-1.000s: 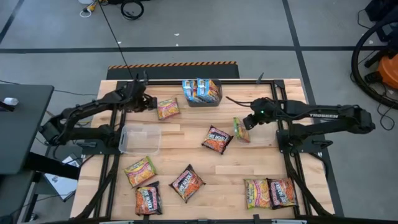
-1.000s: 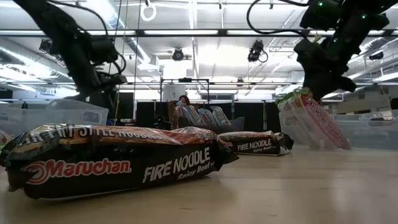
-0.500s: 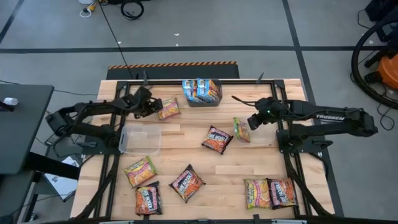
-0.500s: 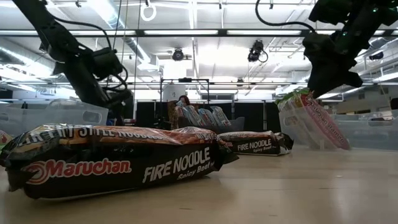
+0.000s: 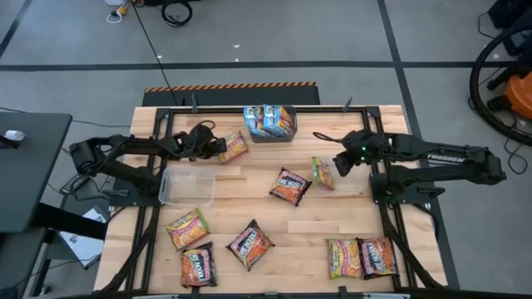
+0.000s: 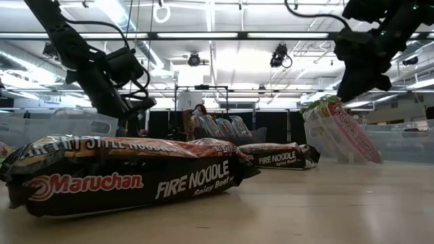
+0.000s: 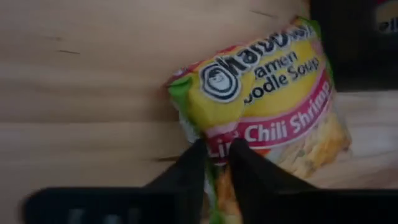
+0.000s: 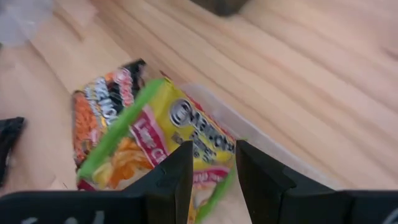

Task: Sort Maruchan noodles
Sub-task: Put the green noodle pack into the right transparent bin

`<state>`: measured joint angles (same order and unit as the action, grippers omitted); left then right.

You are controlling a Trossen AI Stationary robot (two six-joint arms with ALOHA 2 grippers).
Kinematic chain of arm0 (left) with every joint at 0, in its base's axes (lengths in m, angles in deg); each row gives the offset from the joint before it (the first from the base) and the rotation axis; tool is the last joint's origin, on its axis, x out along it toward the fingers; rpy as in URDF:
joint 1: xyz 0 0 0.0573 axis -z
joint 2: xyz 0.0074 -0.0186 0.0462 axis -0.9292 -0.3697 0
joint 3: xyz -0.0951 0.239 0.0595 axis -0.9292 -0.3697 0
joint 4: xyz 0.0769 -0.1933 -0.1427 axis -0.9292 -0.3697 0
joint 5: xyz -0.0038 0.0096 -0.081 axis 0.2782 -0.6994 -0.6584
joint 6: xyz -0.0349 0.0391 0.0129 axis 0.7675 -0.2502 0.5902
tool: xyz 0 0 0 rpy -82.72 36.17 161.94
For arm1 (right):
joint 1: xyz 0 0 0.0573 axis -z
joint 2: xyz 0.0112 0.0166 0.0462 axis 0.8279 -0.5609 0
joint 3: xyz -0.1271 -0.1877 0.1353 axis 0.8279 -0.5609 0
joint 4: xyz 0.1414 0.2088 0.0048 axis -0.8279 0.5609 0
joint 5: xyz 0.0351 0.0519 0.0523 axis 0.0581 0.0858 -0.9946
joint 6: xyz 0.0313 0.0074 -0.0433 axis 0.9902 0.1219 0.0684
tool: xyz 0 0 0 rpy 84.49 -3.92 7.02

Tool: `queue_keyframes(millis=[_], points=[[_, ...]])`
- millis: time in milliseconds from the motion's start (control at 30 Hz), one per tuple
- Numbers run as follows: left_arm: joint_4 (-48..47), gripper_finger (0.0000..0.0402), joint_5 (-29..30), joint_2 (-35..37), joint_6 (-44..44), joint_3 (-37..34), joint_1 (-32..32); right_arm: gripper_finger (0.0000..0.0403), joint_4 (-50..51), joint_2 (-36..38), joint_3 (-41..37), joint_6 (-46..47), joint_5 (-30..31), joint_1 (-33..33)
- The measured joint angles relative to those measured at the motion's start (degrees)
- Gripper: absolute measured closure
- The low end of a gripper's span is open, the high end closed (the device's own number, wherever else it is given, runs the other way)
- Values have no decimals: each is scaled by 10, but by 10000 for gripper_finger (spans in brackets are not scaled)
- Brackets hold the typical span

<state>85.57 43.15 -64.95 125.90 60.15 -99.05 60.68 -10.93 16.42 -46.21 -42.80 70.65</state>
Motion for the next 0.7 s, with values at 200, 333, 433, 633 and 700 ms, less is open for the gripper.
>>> queue_keyframes(millis=[200, 333, 433, 633, 700], points=[[-4, 392, -30, 40, -1, 3, 9, 276, -63, 19, 0, -31, -37, 0], [0, 397, -35, 107, -3, 17, 27, 268, -138, 10, 0, -5, -69, -2], [-2, 398, -36, 159, -13, 32, 46, 246, -214, -7, 0, 7, -92, -7], [1, 399, -31, 232, -32, 91, 116, 159, -380, -53, 0, 22, -110, -17], [7, 400, -24, 235, -65, 120, 154, 130, -440, -69, 0, 22, -129, -22]])
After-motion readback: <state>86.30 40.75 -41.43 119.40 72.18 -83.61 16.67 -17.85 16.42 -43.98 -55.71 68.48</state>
